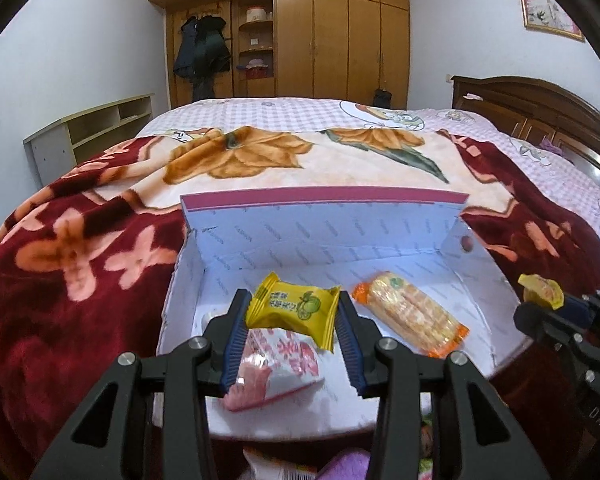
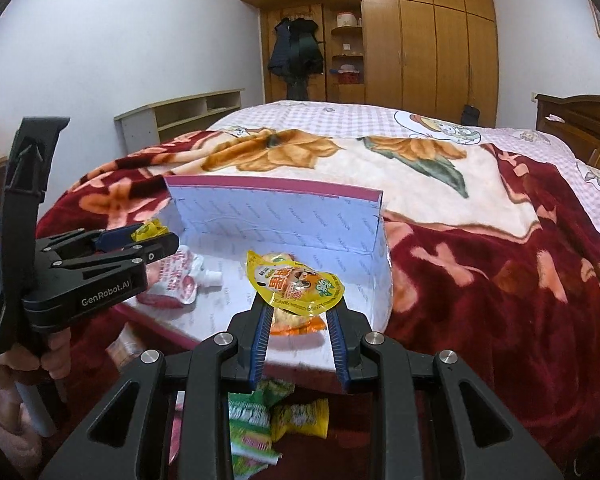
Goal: Organize snacks
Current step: 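Carry the yellow candy and jelly pouch over the pink box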
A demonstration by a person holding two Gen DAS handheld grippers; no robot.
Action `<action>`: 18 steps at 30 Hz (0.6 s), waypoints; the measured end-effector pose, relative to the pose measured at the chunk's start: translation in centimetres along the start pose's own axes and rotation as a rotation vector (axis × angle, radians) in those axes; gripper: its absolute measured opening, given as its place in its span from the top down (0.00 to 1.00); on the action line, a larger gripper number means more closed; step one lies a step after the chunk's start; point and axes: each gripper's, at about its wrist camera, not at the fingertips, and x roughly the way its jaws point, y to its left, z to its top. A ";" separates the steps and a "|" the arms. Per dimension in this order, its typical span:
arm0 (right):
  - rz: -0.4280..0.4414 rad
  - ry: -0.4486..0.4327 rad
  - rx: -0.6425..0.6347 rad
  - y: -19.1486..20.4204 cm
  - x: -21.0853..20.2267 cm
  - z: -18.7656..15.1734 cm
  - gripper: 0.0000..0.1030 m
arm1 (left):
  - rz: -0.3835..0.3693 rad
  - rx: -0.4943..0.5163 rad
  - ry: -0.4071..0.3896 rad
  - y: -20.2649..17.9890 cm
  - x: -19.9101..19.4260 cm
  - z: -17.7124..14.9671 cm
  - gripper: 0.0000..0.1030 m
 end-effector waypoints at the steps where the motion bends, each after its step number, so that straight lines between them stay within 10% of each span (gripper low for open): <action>1: -0.004 0.003 0.001 0.0 0.6 0.2 0.73 | 0.001 0.001 0.001 0.0 0.4 0.2 0.57; 18: -0.024 0.058 0.011 -0.8 7.2 1.6 0.72 | 0.031 -0.037 0.054 1.0 5.5 1.5 0.57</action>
